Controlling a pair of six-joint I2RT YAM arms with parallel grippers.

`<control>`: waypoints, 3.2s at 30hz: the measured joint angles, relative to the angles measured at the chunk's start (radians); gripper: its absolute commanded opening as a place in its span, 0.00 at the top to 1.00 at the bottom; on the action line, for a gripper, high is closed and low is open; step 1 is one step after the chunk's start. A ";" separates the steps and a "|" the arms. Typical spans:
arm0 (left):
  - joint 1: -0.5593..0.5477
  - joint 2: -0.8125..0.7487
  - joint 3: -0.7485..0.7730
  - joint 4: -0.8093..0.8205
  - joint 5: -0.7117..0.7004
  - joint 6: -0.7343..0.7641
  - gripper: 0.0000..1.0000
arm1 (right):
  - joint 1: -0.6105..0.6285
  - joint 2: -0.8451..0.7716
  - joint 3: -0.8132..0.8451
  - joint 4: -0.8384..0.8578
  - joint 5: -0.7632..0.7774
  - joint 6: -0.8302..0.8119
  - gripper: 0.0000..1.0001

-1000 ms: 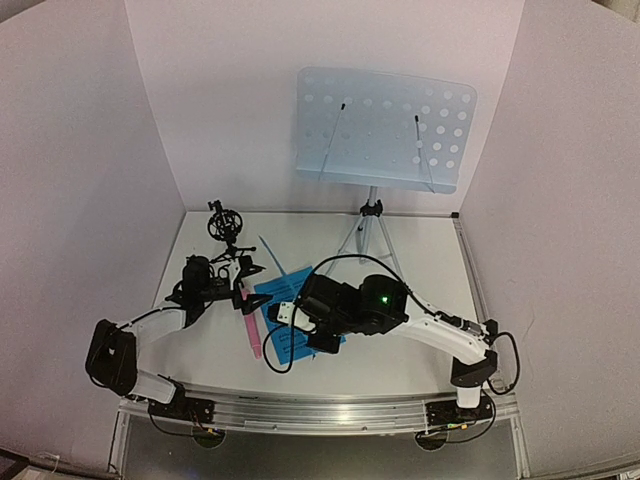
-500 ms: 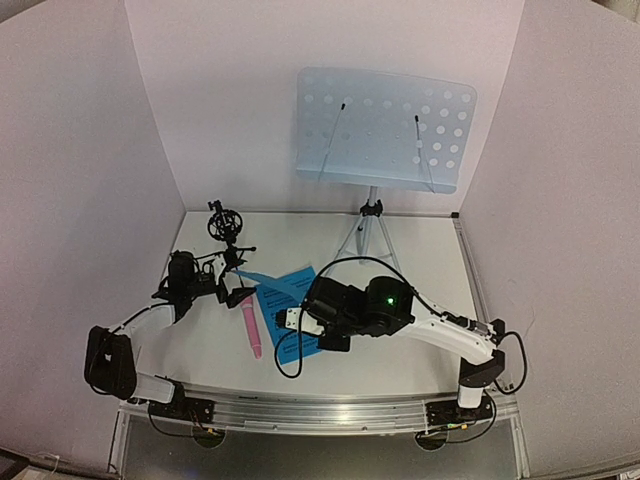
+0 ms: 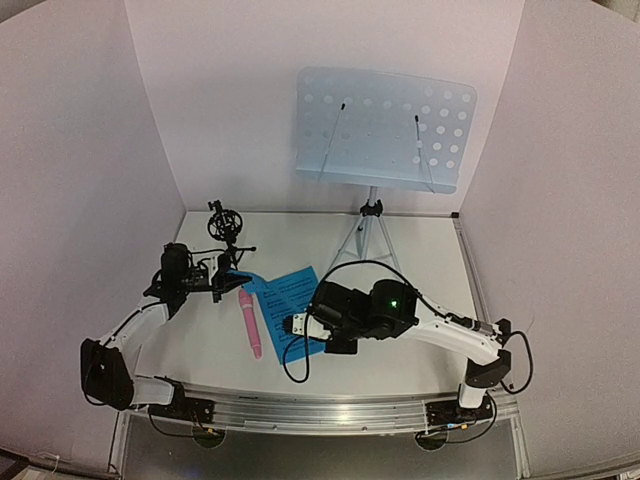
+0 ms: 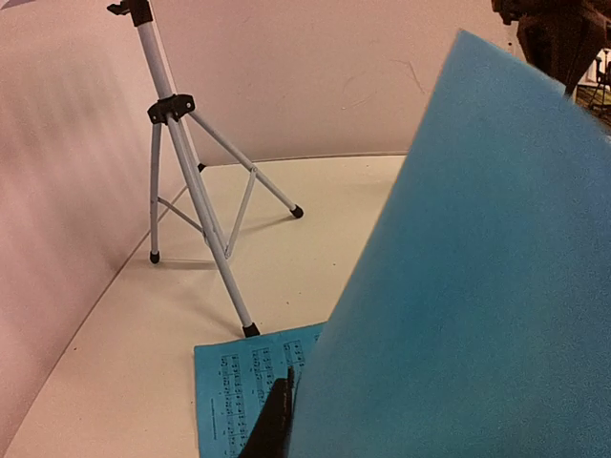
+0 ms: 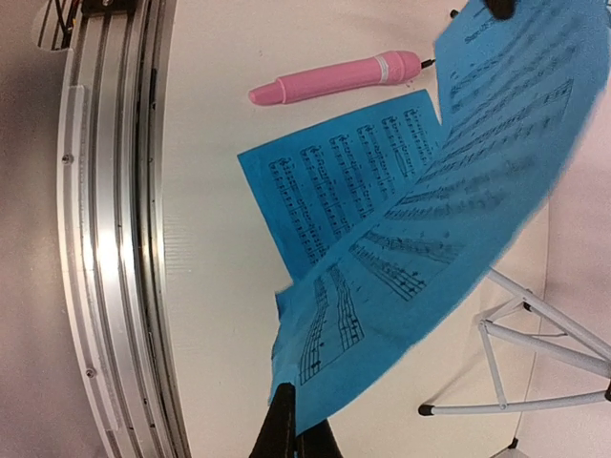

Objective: Set up the instrument practice props

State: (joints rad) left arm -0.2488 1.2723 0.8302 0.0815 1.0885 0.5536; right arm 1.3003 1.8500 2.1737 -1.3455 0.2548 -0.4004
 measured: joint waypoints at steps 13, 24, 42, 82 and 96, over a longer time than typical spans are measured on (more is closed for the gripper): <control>-0.003 -0.067 0.186 -0.539 -0.069 0.368 1.00 | -0.083 -0.120 -0.292 0.020 -0.023 0.112 0.70; -0.031 -0.053 0.347 -0.848 -0.188 0.578 1.00 | -0.110 -0.126 -0.296 0.075 -0.091 0.134 0.16; -0.199 -0.045 0.416 -0.781 -0.559 0.270 1.00 | -0.012 0.090 -0.380 0.641 -0.173 0.340 0.16; -0.253 0.013 0.512 -0.726 -0.823 0.156 1.00 | -0.055 0.172 -0.663 1.022 0.069 0.620 0.78; -0.253 0.013 0.512 -0.727 -0.821 0.204 1.00 | -0.122 0.043 -0.776 1.058 -0.010 0.599 0.49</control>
State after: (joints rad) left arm -0.5014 1.2858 1.3422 -0.6453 0.2676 0.7574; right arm 1.1778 1.8931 1.3980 -0.2870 0.2444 0.1991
